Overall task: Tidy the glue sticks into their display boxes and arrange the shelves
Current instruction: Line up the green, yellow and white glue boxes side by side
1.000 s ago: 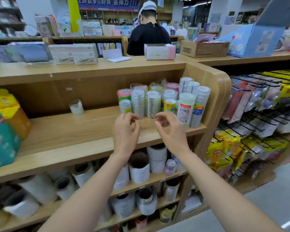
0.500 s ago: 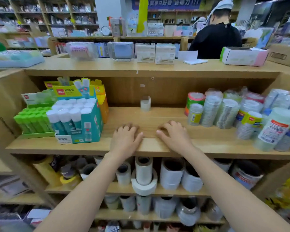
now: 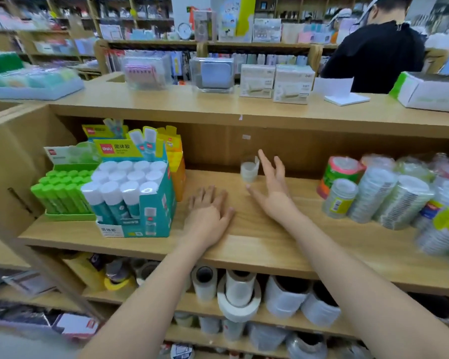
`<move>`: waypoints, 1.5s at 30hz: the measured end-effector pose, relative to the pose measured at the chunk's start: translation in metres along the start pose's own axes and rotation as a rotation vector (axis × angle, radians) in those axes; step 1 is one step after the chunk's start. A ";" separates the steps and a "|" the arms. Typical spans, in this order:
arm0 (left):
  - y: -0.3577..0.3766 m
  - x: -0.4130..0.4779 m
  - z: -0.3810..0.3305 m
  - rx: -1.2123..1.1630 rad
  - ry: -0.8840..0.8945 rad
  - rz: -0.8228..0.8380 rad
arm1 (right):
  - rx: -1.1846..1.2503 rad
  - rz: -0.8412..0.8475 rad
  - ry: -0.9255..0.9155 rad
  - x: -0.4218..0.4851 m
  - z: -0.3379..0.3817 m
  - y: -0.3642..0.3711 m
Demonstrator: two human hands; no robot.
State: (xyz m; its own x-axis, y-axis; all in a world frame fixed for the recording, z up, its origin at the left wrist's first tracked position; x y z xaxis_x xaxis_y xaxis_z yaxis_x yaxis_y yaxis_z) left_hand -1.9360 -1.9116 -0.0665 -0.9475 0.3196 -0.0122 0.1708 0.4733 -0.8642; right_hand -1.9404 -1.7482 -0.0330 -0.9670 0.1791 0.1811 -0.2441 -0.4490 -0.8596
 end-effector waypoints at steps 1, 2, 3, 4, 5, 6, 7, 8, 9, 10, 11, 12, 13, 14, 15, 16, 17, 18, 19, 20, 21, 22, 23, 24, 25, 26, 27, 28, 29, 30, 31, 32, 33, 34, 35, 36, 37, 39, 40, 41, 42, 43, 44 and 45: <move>0.001 0.000 0.000 0.016 -0.010 0.005 | -0.001 0.013 -0.004 0.009 0.002 0.004; 0.001 0.001 0.000 0.032 -0.020 0.008 | 0.001 0.032 -0.021 0.016 0.003 0.010; 0.001 0.001 0.000 0.043 -0.028 0.009 | 0.000 0.050 -0.049 0.022 0.005 0.017; 0.001 0.001 0.000 0.048 -0.034 0.011 | -0.006 0.057 -0.078 0.028 0.005 0.022; 0.001 0.001 0.001 0.046 -0.036 0.014 | -0.018 0.052 -0.101 0.033 0.006 0.026; 0.001 0.002 0.002 0.044 -0.036 0.016 | -0.036 0.037 -0.110 0.037 0.005 0.028; 0.001 0.002 0.003 0.045 -0.034 0.015 | -0.062 0.014 -0.112 0.041 0.005 0.029; 0.002 0.002 0.003 0.046 -0.031 0.010 | -0.091 -0.013 -0.112 0.043 0.005 0.027; 0.002 0.003 0.004 0.045 -0.029 0.003 | -0.112 -0.040 -0.117 0.045 0.006 0.025; 0.003 0.003 0.005 0.044 -0.029 -0.003 | -0.116 -0.063 -0.127 0.046 0.008 0.023; 0.003 0.003 0.005 0.044 -0.032 -0.006 | -0.106 -0.076 -0.136 0.045 0.009 0.020; 0.003 0.003 0.005 0.042 -0.034 -0.007 | -0.089 -0.080 -0.146 0.044 0.009 0.019; 0.003 0.003 0.004 0.036 -0.035 -0.004 | -0.074 -0.079 -0.161 0.041 0.009 0.018; 0.003 0.003 0.004 0.030 -0.036 0.001 | -0.063 -0.078 -0.176 0.039 0.008 0.018; 0.002 0.002 0.003 0.026 -0.037 0.009 | -0.053 -0.083 -0.190 0.035 0.008 0.017; 0.002 0.002 0.002 0.025 -0.039 0.015 | -0.046 -0.095 -0.200 0.031 0.008 0.015; 0.002 0.001 0.001 0.023 -0.038 0.018 | -0.042 -0.108 -0.201 0.027 0.006 0.012; 0.002 0.001 -0.001 0.019 -0.036 0.018 | -0.044 -0.109 -0.186 0.022 0.004 0.009; 0.001 0.001 -0.002 0.012 -0.033 0.012 | -0.058 -0.096 -0.158 0.017 0.001 0.007; 0.001 0.002 -0.005 0.006 -0.024 -0.001 | -0.085 -0.075 -0.130 0.011 -0.004 0.005; 0.001 0.003 -0.009 0.003 -0.007 -0.016 | -0.110 -0.062 -0.114 0.003 -0.008 0.002; 0.004 0.003 -0.015 0.002 0.016 -0.026 | -0.119 -0.063 -0.116 -0.006 -0.013 -0.001; 0.007 0.002 -0.022 0.001 0.046 -0.027 | -0.110 -0.077 -0.126 -0.016 -0.017 -0.007; 0.012 0.002 -0.031 -0.001 0.080 -0.019 | -0.100 -0.098 -0.127 -0.027 -0.022 -0.013; 0.018 0.001 -0.040 -0.003 0.116 -0.003 | -0.104 -0.124 -0.116 -0.039 -0.029 -0.020; 0.024 -0.001 -0.051 -0.003 0.151 0.014 | -0.125 -0.156 -0.099 -0.051 -0.037 -0.027; 0.031 -0.003 -0.061 0.001 0.188 0.031 | -0.146 -0.190 -0.077 -0.063 -0.045 -0.034; 0.038 -0.006 -0.073 0.007 0.229 0.047 | -0.158 -0.223 -0.051 -0.075 -0.054 -0.042; 0.045 -0.010 -0.085 0.012 0.276 0.063 | -0.162 -0.253 -0.019 -0.086 -0.063 -0.049; 0.052 -0.015 -0.098 0.012 0.329 0.078 | -0.167 -0.278 0.017 -0.098 -0.073 -0.056; 0.060 -0.020 -0.110 0.008 0.381 0.097 | -0.181 -0.306 0.053 -0.110 -0.083 -0.063; 0.067 -0.026 -0.121 0.004 0.427 0.115 | -0.208 -0.343 0.084 -0.122 -0.092 -0.071; 0.074 -0.030 -0.131 0.007 0.465 0.131 | -0.251 -0.386 0.114 -0.133 -0.100 -0.079; 0.079 -0.035 -0.140 0.016 0.498 0.138 | -0.308 -0.433 0.144 -0.143 -0.108 -0.089; 0.084 -0.038 -0.149 0.024 0.528 0.138 | -0.372 -0.476 0.177 -0.153 -0.114 -0.098; 0.087 -0.042 -0.158 0.020 0.553 0.137 | -0.435 -0.517 0.201 -0.161 -0.120 -0.106; 0.090 -0.046 -0.166 0.007 0.571 0.139 | -0.486 -0.550 0.214 -0.167 -0.123 -0.113; 0.096 -0.051 -0.179 -0.016 0.598 0.146 | -0.523 -0.597 0.224 -0.176 -0.131 -0.124; 0.099 -0.053 -0.185 -0.021 0.603 0.147 | -0.515 -0.617 0.226 -0.179 -0.135 -0.128; 0.103 -0.053 -0.189 -0.025 0.603 0.148 | -0.496 -0.636 0.221 -0.182 -0.139 -0.132; 0.107 -0.053 -0.192 -0.026 0.598 0.151 | -0.472 -0.651 0.208 -0.184 -0.143 -0.135; 0.111 -0.052 -0.194 -0.018 0.591 0.152 | -0.447 -0.652 0.191 -0.184 -0.148 -0.136; 0.114 -0.051 -0.195 -0.003 0.585 0.147 | -0.429 -0.638 0.174 -0.184 -0.153 -0.136; 0.117 -0.051 -0.195 0.010 0.580 0.139 | -0.419 -0.612 0.164 -0.182 -0.157 -0.134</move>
State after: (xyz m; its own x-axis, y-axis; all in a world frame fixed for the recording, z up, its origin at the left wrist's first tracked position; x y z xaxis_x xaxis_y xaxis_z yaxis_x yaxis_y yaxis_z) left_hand -1.8150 -1.7124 -0.0689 -0.6139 0.7753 0.1486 0.2777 0.3884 -0.8787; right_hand -1.7199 -1.5830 -0.0259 -0.6365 0.4315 0.6393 -0.6542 0.1370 -0.7438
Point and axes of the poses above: each hand's wrist, its own x-axis towards the middle knuckle, its own y-axis out of the palm, z = x × y, the point moved 9 cm from there along x, towards the middle knuckle, and after that the axes turned 14 degrees about -x, right-handed, at the moved point
